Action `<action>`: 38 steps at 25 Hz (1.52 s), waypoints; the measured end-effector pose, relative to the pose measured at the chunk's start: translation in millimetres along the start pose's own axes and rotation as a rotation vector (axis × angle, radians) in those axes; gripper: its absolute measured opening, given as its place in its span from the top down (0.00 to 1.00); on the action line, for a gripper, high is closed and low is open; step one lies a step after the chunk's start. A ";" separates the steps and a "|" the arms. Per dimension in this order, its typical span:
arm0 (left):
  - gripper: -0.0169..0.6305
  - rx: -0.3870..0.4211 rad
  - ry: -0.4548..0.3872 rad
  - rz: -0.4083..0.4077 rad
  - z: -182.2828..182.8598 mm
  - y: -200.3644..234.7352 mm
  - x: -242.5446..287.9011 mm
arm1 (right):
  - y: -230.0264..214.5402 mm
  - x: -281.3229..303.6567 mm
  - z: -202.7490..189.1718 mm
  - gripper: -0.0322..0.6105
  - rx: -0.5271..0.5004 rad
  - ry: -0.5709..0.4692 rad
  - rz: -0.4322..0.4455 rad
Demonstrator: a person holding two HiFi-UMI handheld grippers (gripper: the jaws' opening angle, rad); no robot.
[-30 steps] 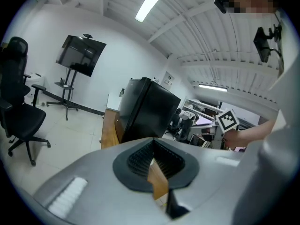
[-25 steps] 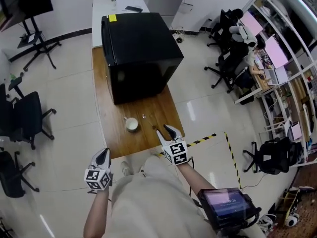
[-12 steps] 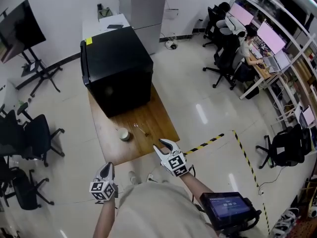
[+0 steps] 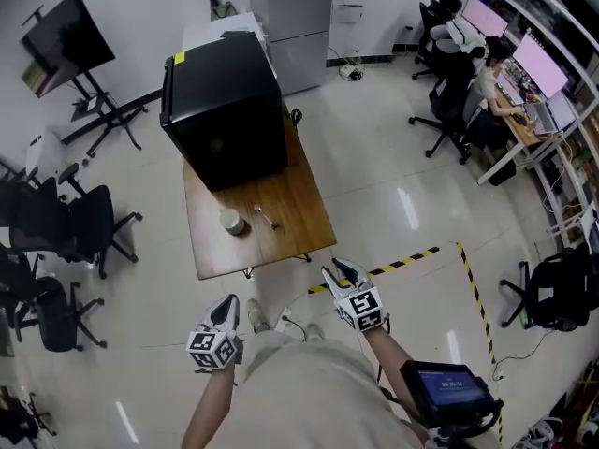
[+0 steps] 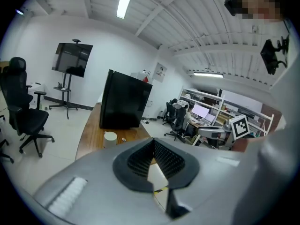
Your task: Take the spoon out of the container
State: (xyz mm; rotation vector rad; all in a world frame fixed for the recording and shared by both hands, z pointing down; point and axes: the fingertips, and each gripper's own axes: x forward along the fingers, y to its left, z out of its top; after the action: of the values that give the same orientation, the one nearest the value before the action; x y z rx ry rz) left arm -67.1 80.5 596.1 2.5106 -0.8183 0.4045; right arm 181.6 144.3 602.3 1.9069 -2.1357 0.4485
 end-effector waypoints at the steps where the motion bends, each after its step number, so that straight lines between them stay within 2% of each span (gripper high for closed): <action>1: 0.98 -0.007 -0.001 0.013 -8.3 -6.7 -6.8 | -1.0 -7.4 -4.6 0.75 0.006 -0.001 0.008; 7: 0.98 -0.065 0.008 0.091 -52.5 -32.4 -46.0 | 3.7 -37.2 -20.5 0.75 0.033 -0.007 0.064; 11: 0.98 -0.077 0.009 0.123 -64.1 -30.1 -62.3 | 15.0 -43.4 -21.9 0.75 0.050 -0.017 0.086; 15: 0.98 -0.073 -0.001 0.134 -59.2 -21.0 -68.2 | 28.3 -46.6 -13.0 0.75 0.096 -0.034 0.101; 26: 0.98 -0.069 -0.029 0.098 -34.4 15.0 -75.9 | 64.5 -16.8 -4.7 0.76 0.105 -0.004 0.090; 30: 0.98 -0.072 -0.019 0.101 -32.5 36.7 -85.5 | 84.3 -1.6 -1.9 0.77 0.077 0.010 0.093; 38: 0.98 -0.089 -0.003 0.084 -28.5 71.8 -96.9 | 119.2 34.4 -25.5 0.78 0.010 0.119 0.097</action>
State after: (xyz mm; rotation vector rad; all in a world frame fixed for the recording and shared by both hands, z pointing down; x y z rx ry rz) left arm -190.3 90.0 605.1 2.4020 -0.9247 0.3832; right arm 58.6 134.3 631.0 1.7407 -2.1590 0.5775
